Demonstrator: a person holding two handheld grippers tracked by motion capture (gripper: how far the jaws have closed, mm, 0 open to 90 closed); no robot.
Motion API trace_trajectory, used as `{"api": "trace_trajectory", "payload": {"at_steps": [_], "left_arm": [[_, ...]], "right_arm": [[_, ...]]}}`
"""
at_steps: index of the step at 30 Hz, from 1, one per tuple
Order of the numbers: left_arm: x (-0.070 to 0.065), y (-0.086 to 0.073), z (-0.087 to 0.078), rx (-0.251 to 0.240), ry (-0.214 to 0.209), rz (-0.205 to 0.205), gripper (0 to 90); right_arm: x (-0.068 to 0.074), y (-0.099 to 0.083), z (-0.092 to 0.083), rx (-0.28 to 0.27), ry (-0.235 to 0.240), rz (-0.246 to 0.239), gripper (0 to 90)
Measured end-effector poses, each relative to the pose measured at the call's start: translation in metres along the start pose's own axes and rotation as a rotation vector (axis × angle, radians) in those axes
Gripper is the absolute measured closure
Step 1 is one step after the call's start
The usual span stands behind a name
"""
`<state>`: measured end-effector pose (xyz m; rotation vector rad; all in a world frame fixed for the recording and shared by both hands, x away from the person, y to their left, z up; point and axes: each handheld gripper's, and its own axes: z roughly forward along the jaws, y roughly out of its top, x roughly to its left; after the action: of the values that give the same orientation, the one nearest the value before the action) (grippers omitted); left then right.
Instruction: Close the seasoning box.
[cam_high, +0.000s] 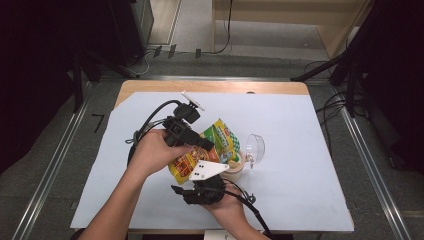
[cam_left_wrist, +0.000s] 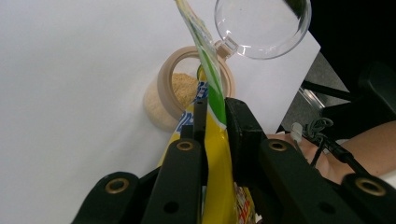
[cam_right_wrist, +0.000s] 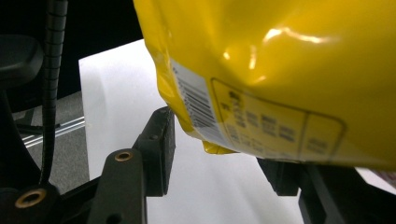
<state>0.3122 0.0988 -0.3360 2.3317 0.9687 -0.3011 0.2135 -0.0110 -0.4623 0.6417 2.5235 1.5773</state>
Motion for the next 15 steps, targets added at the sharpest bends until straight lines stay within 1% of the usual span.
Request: {"api": "trace_trajectory", "payload": {"at_steps": [1, 4, 7, 8, 10, 12, 15], "left_arm": [[0.0, 0.001, 0.002, 0.001, -0.001, -0.001, 82.7], [0.001, 0.004, 0.006, 0.006, -0.009, 0.018, 82.0], [0.001, 0.007, 0.012, 0.002, -0.017, 0.026, 80.9], [0.001, 0.008, 0.014, 0.001, -0.022, 0.023, 81.0], [0.001, 0.009, 0.018, 0.006, -0.028, 0.033, 81.0], [0.001, 0.01, 0.022, 0.016, -0.024, 0.042, 81.1], [0.002, 0.01, 0.025, 0.024, -0.029, 0.071, 83.0]], "right_arm": [[-0.001, 0.0, 0.0, 0.001, -0.001, 0.003, 52.3], [-0.001, -0.001, 0.0, 0.001, -0.004, -0.003, 52.6], [-0.001, 0.0, 0.0, -0.007, 0.002, -0.005, 53.0], [-0.001, 0.0, 0.0, -0.01, 0.0, -0.011, 53.0], [-0.001, 0.0, -0.001, -0.01, 0.0, -0.015, 52.9], [0.0, 0.001, -0.001, -0.009, 0.003, -0.013, 53.0], [0.0, 0.0, 0.0, 0.001, 0.004, -0.029, 52.8]]}}
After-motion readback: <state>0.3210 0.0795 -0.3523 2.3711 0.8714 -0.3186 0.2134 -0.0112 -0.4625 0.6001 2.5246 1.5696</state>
